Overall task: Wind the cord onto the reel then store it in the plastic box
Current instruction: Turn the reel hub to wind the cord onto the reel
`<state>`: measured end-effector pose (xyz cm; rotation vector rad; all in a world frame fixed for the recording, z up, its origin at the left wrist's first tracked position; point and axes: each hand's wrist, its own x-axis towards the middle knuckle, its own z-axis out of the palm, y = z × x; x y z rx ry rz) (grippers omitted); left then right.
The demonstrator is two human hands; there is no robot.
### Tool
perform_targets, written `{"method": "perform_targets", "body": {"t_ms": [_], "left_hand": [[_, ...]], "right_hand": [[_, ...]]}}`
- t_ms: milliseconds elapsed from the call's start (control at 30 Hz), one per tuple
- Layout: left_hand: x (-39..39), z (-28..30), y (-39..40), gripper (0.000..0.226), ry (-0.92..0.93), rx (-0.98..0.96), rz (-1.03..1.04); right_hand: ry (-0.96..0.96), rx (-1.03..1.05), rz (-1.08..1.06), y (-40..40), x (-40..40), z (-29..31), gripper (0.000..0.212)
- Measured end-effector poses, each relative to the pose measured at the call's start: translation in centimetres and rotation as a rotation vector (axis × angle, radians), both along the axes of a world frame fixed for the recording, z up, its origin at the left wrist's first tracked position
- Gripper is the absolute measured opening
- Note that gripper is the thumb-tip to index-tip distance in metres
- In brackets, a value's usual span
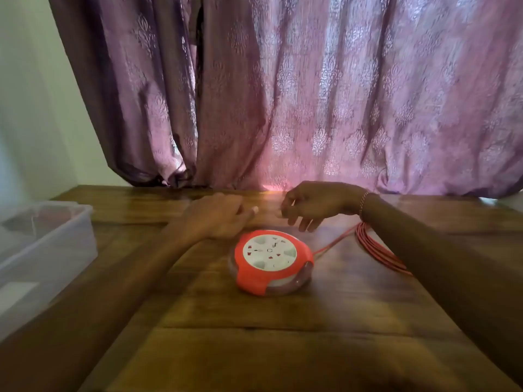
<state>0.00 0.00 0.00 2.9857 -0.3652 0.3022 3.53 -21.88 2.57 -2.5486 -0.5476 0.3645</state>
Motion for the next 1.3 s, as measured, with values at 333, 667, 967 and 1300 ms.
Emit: {"method": "perform_targets", "body": {"t_ms": [333, 667, 967, 1300], "left_hand": [[-1.0, -3.4, -0.3, 0.073, 0.585, -0.248, 0.224], [0.7, -4.8, -0.4, 0.029, 0.323, -0.563, 0.196], [4.9, 0.5, 0.6, 0.03, -0.243, -0.798, 0.144], [6.0, 5.7, -1.0, 0.041, -0.173, -1.259, -0.079]], "right_hand": [[0.062, -0.084, -0.058, -0.7, 0.3, -3.7, 0.045], [0.406, 0.32, -0.218, -2.7, 1.3, -6.2, 0.038], [0.298, 0.783, -0.187, -2.9, 1.6, -1.6, 0.016], [0.208, 1.336, -0.129, -0.8, 2.8, 2.7, 0.021]]}}
